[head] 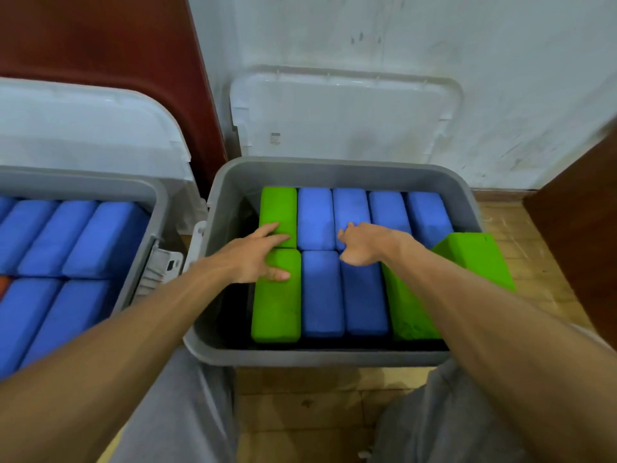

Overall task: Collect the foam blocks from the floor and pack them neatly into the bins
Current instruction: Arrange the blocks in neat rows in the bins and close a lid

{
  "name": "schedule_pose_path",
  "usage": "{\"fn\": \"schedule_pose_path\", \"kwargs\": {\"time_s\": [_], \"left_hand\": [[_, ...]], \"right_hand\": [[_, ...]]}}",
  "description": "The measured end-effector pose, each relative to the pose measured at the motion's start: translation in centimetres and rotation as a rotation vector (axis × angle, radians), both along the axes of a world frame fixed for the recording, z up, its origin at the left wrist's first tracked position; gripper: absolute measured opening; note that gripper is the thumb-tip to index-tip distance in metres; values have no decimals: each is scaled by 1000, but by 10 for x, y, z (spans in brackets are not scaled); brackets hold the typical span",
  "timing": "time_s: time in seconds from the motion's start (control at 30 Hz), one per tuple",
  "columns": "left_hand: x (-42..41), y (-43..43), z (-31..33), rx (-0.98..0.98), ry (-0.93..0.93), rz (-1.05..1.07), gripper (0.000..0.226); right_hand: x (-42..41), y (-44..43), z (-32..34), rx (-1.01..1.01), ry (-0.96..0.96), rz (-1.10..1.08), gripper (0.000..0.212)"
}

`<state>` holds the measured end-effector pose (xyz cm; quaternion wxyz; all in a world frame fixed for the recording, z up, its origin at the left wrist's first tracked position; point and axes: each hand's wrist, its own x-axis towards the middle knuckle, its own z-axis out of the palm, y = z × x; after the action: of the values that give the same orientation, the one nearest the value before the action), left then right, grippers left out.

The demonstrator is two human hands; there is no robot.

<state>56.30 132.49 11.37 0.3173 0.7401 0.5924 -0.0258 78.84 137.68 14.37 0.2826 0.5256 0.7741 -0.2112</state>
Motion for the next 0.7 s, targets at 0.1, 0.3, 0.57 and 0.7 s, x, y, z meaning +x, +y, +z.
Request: {"fn": "schedule_pose_path", "kwargs": {"time_s": [0.1,0.3,0.57,0.7], "left_hand": [[2,-14,-4,145,70,60,89],[0,-39,-22,-97,-571,740,96],[7,-37,-17,-184,-849,932,61],[0,-36,-20,-69,-663,827,47]], "right_hand": [[0,-2,2,15,5,-24,48],[-28,-27,-1,346,122,18,42],[-51,-7,-15,54,251,188,56],[-46,2,-17,34,194,191,83]]}}
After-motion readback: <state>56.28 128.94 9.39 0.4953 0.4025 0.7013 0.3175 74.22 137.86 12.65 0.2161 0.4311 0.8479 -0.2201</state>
